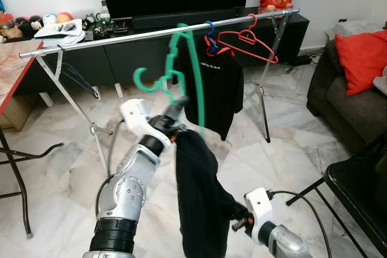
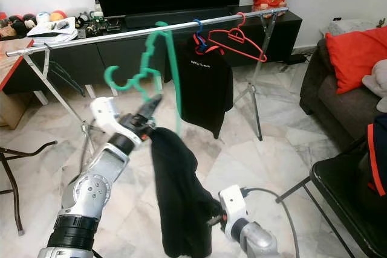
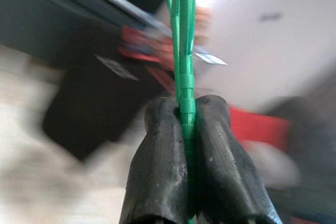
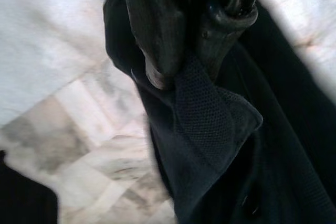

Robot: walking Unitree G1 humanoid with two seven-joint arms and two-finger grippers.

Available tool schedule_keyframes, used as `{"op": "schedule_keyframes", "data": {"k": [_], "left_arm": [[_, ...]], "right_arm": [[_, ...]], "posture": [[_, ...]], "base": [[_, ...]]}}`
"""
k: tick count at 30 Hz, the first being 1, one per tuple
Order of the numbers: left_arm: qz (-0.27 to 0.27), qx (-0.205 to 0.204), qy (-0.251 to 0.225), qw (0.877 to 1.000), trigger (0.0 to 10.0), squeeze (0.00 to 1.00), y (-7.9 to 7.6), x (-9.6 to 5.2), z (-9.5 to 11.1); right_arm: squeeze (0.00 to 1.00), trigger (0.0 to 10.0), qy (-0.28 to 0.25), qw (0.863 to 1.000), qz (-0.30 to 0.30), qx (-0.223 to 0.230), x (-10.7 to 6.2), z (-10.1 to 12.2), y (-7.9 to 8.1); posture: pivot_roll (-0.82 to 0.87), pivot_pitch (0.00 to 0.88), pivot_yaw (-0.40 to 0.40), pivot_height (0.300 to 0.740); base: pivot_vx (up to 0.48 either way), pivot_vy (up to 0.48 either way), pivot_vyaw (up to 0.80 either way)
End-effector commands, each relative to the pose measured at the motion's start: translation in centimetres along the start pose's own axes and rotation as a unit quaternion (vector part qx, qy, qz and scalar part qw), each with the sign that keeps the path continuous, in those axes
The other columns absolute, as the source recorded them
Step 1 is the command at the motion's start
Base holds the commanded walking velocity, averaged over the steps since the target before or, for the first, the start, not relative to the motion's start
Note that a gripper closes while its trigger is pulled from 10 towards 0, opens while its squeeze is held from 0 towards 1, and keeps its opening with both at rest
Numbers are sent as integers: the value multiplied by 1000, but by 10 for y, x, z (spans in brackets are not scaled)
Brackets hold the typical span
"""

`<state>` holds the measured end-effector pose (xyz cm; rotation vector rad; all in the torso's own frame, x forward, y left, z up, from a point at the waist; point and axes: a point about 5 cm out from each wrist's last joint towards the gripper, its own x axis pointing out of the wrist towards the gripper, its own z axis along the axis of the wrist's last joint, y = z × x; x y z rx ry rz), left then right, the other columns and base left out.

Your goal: Hang hanger

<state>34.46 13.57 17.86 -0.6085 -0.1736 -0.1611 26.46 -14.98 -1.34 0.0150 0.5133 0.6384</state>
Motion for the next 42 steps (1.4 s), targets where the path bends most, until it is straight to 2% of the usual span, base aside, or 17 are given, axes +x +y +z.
{"op": "schedule_keyframes", "data": {"k": [1,2,4,6,11,12,15,17,19,20,23,26,31,39,40,41,42], "left_arm": [[71,49,-62,994,10000,0,15,3,20],[71,49,-62,994,10000,0,15,3,20],[116,158,-85,977,10000,0,24,1,27],[147,178,-89,969,10000,0,30,0,26],[156,42,-58,985,10000,0,33,-2,7],[81,-33,8,996,10000,0,18,0,-13],[39,31,47,998,10000,0,12,-2,-23],[13,179,104,978,10000,0,21,-5,-35],[-32,397,163,903,10000,0,43,-18,-50],[-42,430,189,882,10000,0,57,-26,-56],[8,421,275,864,10000,0,107,-61,-70],[22,443,322,836,10000,0,127,-82,-77],[135,374,428,812,10000,0,175,-163,-104],[201,335,485,782,10000,0,190,-215,-117],[208,328,491,780,10000,0,191,-220,-119],[214,321,498,777,10000,0,191,-226,-122],[221,314,504,774,10000,0,191,-231,-124]], "right_arm": [[0,0,0,999,32,1,0,-1,4],[0,0,0,999,32,1,0,-1,4],[0,0,2,999,50,-1,-2,-1,5],[0,0,2,999,54,0,-3,-1,6],[0,0,-3,996,86,2,-3,-1,10],[0,0,-5,996,86,-2,-3,0,11],[0,0,-2,998,58,-9,-2,0,7],[0,0,-3,1000,13,-7,-4,2,-1],[0,0,-5,999,-49,-2,-6,2,-12],[0,0,-11,998,-70,0,-8,3,-15],[0,0,-68,984,-162,38,-14,14,-31],[0,0,-96,971,-210,60,-19,18,-39],[0,0,-192,911,-340,133,-38,29,-57],[0,0,-197,908,-346,128,-36,24,-45],[0,1373,-193,909,-347,126,-36,22,-43],[0,10000,-186,912,-347,117,-35,20,-40],[0,10000,-180,914,-348,108,-34,18,-37]], "posture": [[29,58,38,740],[29,58,38,740],[36,62,39,740],[35,65,39,740],[34,68,41,740],[37,68,44,740],[31,70,45,740],[35,69,45,740],[42,67,47,740],[42,67,47,740],[42,67,52,740],[41,67,54,740],[31,68,53,740],[23,69,50,740],[22,68,50,740],[24,68,51,740],[24,68,52,740]], "base": [[0,0,0],[0,0,0],[0,0,0],[0,0,0],[0,0,0],[0,0,0],[0,0,0],[0,0,0],[0,0,0],[0,0,0],[0,0,0],[0,0,0],[0,0,0],[0,0,0],[0,0,0],[0,0,0],[0,0,0]]}}
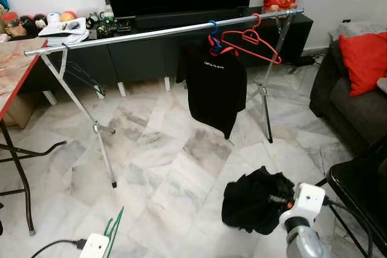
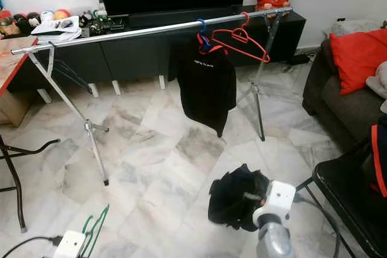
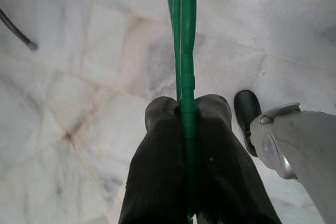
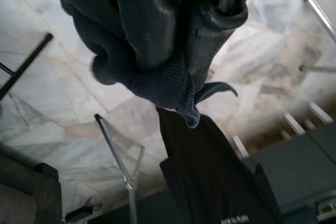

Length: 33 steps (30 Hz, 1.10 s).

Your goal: Hang hanger

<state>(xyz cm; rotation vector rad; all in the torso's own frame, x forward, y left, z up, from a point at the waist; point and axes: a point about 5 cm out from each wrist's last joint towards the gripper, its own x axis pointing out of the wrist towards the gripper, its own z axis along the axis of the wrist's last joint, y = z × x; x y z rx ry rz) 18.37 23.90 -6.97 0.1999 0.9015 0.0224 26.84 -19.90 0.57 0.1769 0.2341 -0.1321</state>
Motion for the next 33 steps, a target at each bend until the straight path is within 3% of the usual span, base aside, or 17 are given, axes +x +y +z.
{"op": "schedule_keyframes", "data": {"k": [1,12,19,29,33], "left_arm": [[6,-13,21,1000,10000,0,0,-2,-13],[11,-25,32,999,10000,0,1,-3,-18],[-1,0,41,999,10000,0,-3,-2,-19],[-3,11,58,998,10000,0,-2,-3,-25],[0,-2,58,998,10000,0,-3,-3,-25]], "right_arm": [[0,10000,-19,1000,2,-12,0,5,3],[0,10000,-33,999,-36,-9,-5,7,1],[0,10000,-42,998,-49,-9,-12,5,4],[0,10000,-49,997,-46,-23,-14,6,9],[0,10000,-48,997,-47,-30,-14,7,7]], "posture": [[24,68,52,740],[3,47,81,740],[-8,32,98,740],[-35,20,117,740],[-41,23,106,740]], "base": [[0,0,0],[0,0,0],[0,0,0],[0,0,763],[0,0,800]]}}
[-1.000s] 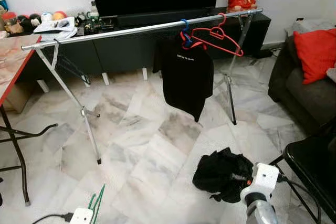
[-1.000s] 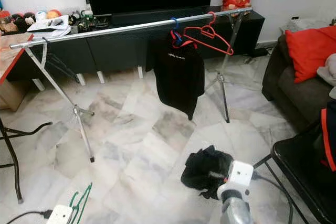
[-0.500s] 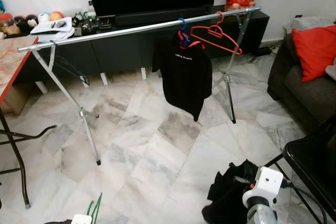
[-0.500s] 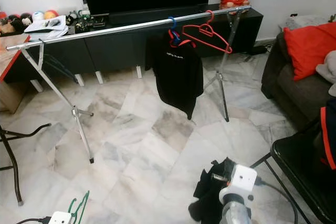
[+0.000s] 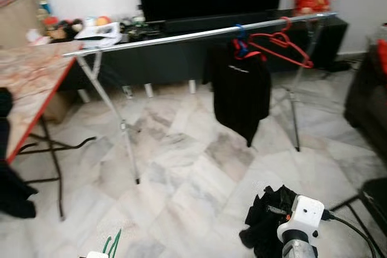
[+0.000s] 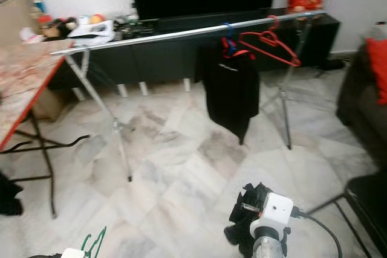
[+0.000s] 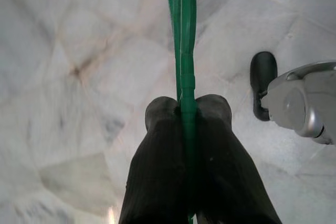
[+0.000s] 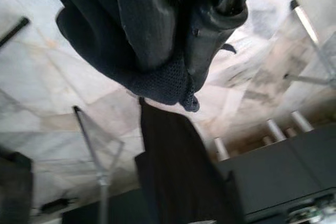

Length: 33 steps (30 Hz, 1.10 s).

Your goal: Hang hanger

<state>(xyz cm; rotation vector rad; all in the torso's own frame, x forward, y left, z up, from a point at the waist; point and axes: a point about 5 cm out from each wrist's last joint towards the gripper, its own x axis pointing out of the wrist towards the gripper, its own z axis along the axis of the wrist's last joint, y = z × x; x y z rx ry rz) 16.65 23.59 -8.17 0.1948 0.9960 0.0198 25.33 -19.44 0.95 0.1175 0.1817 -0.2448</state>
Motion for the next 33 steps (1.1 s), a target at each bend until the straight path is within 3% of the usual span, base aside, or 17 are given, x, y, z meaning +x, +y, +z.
{"op": "schedule_keyframes", "data": {"k": [1,10,23,33], "left_arm": [[7,-3,12,1000,10000,0,3,-1,-5],[0,0,12,1000,10000,0,-4,0,-4],[6,-18,29,999,10000,0,-17,-1,-16],[-3,-22,25,999,10000,0,-31,3,-2]], "right_arm": [[0,10000,-16,1000,10,-7,2,7,4],[0,10000,-23,999,19,-43,8,16,-2],[0,10000,-11,998,16,-60,15,22,-12],[0,10000,-17,998,17,-64,19,28,-12]], "posture": [[-41,23,106,740],[-35,31,55,740],[-44,43,-16,740],[-53,67,3,740]], "base": [[0,0,800],[0,0,772],[0,0,0],[0,66,0]]}}
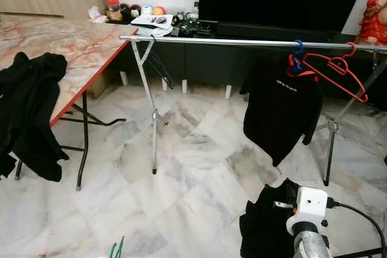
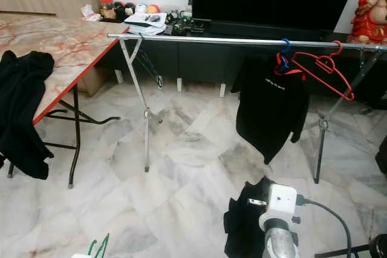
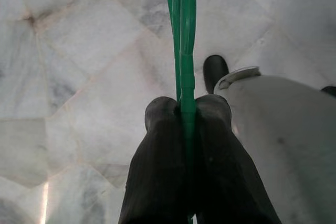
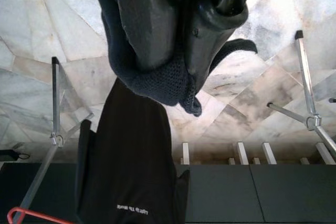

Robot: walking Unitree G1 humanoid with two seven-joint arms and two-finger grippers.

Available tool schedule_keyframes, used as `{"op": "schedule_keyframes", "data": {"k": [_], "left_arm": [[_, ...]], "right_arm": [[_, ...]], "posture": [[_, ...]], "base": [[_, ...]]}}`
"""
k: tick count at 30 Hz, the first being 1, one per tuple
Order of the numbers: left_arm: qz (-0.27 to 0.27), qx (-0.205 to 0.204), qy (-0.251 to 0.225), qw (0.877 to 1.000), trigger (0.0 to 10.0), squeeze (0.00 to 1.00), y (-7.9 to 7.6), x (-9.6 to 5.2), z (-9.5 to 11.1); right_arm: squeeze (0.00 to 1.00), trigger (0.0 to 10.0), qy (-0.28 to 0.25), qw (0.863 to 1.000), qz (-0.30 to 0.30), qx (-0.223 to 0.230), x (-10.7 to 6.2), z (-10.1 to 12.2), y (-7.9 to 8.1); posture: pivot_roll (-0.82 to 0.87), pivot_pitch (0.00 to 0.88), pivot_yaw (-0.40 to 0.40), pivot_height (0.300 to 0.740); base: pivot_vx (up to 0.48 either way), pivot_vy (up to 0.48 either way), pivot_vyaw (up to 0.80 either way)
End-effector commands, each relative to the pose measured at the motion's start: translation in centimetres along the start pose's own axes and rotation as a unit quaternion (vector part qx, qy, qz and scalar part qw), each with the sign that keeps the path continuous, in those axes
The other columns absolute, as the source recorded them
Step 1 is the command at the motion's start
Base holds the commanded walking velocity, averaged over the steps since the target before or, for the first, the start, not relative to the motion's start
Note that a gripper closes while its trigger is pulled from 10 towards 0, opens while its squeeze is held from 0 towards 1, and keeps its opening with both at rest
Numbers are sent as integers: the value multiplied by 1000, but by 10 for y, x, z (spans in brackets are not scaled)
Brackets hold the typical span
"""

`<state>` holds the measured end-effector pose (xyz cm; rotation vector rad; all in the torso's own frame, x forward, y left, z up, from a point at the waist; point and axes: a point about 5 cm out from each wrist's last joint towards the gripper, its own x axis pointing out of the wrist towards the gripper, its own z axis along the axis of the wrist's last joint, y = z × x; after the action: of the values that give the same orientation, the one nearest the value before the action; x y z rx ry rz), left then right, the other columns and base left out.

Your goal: Hang hanger

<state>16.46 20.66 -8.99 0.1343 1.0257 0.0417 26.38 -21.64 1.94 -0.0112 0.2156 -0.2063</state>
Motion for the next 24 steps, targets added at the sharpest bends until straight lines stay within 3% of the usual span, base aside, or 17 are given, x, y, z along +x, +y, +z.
{"op": "schedule_keyframes", "data": {"k": [1,6,12,24], "left_arm": [[3,10,11,1000,10000,0,-3,1,0],[-5,21,9,1000,10000,0,-22,2,8],[-11,30,6,999,10000,0,-34,3,16],[-5,26,11,1000,10000,0,-22,3,10]], "right_arm": [[0,10000,-27,1000,2,4,6,14,5],[0,10000,-27,1000,5,8,4,12,11],[0,10000,-23,1000,9,7,0,7,17],[0,10000,-24,1000,11,6,1,8,20]], "posture": [[-53,69,6,740],[-49,79,29,740],[-49,82,50,740],[-42,69,53,740]], "base": [[0,480,0],[0,480,0],[0,480,0],[0,480,0]]}}
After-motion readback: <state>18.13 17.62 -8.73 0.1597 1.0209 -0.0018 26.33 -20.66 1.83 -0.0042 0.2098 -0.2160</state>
